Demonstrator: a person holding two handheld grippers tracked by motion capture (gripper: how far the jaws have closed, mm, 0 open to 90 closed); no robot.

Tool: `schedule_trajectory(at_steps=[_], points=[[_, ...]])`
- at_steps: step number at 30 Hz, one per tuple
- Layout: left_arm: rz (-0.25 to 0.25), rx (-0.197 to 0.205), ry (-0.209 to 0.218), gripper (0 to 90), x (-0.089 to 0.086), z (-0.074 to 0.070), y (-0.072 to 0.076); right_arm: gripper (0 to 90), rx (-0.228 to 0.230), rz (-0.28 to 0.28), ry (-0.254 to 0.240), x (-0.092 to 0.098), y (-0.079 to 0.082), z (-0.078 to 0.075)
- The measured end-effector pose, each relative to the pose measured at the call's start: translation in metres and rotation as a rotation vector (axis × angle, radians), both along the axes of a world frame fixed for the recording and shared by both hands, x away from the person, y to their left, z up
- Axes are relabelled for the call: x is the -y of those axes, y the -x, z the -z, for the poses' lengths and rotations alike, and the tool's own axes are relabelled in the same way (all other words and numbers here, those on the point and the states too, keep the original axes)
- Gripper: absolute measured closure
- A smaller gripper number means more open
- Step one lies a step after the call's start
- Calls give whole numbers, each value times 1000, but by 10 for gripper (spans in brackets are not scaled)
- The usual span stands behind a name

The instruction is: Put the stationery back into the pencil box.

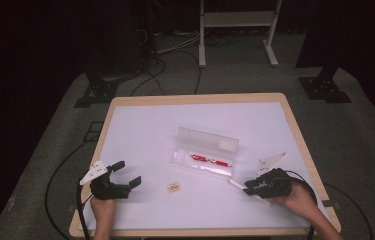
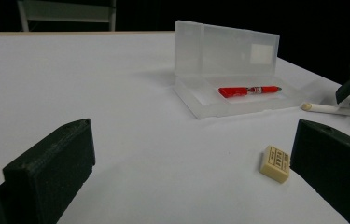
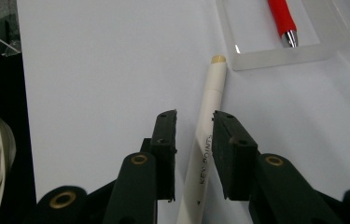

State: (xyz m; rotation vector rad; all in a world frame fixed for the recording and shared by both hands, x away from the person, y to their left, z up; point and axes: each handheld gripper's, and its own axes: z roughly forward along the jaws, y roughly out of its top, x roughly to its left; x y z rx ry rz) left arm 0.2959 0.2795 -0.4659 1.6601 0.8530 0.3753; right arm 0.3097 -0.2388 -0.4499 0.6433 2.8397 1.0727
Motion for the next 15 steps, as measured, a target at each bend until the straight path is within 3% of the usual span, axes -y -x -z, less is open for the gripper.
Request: schedule_trajectory(at_steps=[15], points=[[1, 0, -1, 0, 0, 0, 0, 764, 10, 1, 19, 1, 4, 10]])
